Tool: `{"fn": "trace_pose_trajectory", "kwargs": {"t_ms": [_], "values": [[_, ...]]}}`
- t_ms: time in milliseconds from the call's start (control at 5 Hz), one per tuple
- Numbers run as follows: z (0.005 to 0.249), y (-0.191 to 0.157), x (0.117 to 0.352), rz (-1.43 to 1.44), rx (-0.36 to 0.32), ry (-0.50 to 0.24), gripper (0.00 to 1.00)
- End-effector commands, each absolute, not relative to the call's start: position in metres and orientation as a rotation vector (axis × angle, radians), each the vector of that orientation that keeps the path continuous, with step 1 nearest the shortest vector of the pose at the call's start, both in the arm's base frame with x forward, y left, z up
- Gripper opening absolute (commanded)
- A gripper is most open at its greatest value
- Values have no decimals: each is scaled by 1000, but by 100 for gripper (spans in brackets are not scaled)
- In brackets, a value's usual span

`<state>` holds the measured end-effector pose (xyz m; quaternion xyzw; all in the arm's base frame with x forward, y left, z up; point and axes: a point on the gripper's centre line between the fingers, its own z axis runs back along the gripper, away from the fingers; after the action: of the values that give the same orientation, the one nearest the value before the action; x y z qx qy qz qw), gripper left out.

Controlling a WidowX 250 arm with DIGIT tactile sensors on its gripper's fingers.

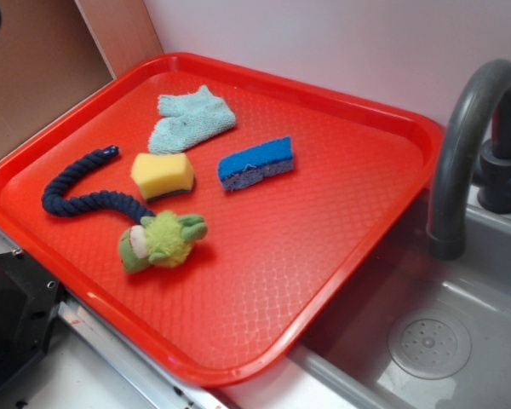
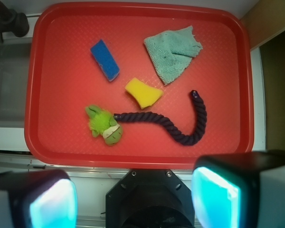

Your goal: Grab the blue sponge.

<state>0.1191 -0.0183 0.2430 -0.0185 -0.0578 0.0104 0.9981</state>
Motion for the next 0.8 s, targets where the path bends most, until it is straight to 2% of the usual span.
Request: {"fn": "trace_pose_trajectory", "kwargs": {"t_ms": [0,200,400,600], "values": [[243,-18,119,21,-37,-116,100],[227,-16,134,50,-9,-217,100],[206,-17,158,-48,-6,-284,100],[189,-24,183,-195,-55,-327,100]]}}
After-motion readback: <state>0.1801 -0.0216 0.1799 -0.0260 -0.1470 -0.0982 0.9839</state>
